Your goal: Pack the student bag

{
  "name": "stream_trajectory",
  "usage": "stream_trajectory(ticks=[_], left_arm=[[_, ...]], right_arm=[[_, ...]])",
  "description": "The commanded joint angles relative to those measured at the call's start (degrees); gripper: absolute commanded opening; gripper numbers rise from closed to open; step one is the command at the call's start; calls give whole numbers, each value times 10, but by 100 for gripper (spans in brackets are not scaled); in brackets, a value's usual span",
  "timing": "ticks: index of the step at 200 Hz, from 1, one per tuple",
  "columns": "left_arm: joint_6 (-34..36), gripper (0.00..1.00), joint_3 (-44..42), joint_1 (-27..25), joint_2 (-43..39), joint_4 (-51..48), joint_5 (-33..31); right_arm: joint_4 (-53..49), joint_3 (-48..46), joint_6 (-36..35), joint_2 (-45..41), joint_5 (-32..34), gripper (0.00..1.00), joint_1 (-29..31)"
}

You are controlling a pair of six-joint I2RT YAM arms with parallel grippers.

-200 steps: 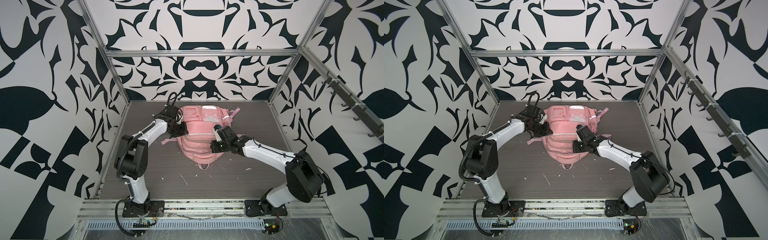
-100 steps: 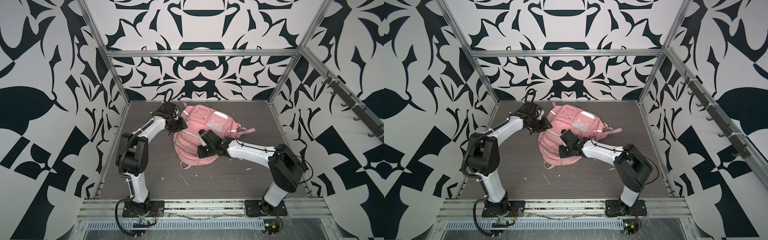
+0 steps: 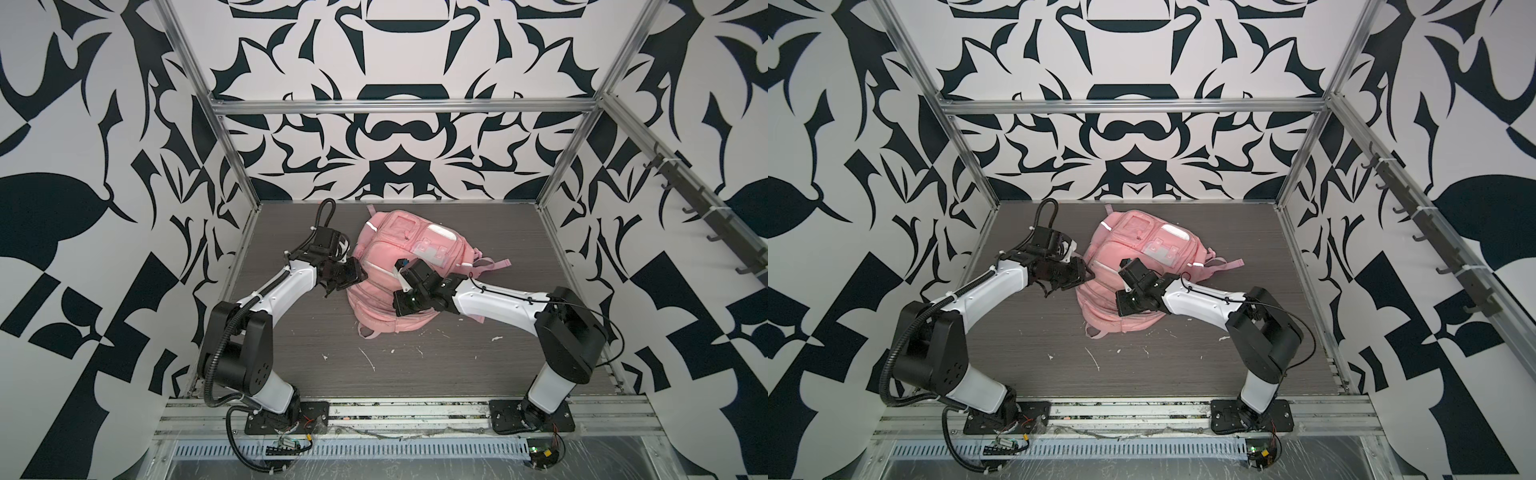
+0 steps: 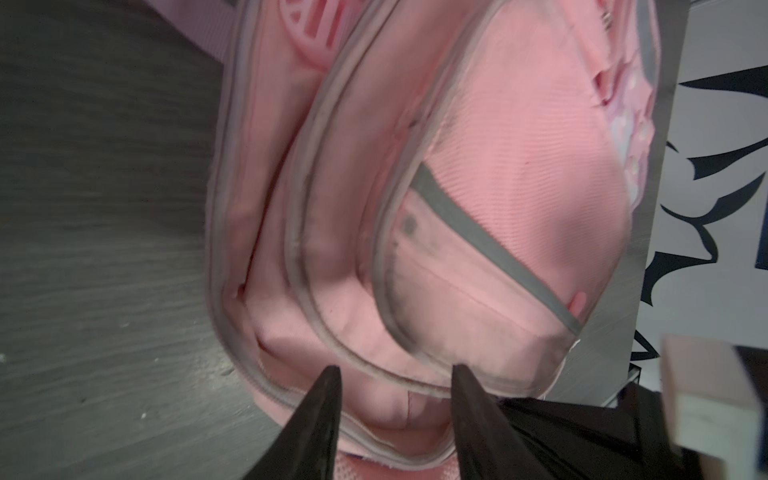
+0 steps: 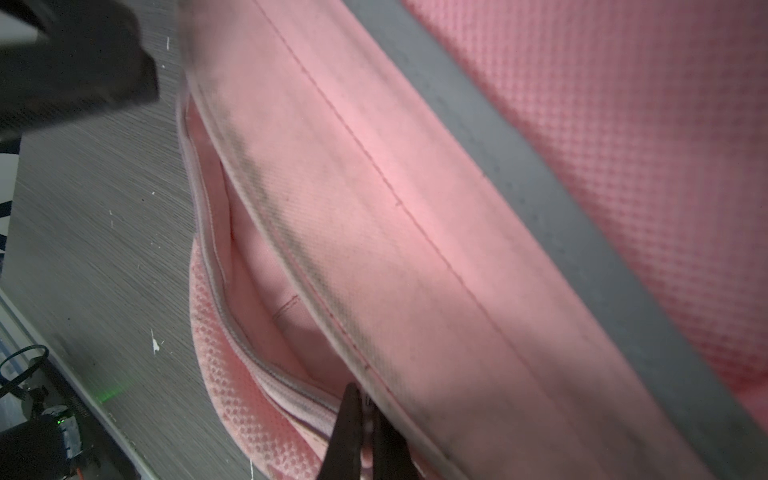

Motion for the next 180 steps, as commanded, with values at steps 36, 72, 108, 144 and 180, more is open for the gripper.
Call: stream_trajectory(ticks=[36,72,108,144,180], left_arm=[[-39,47,-40,-22,-20,43,18],[-53,47,-37,-34,-29,59,29],[-60,47,-27,-50,-24,61,33],[-71,47,-24,-55,0,77,33],[-82,44,-13,-55,34,96,32]], right_arm=[[5,30,4,0,-13,0,10],[3,30,4,-2,-11,0,11],[4,31,4,-2,-10,0,12],[4,33,3,-2,-13,0,13],[2,30,2,-7,-13,0,12]])
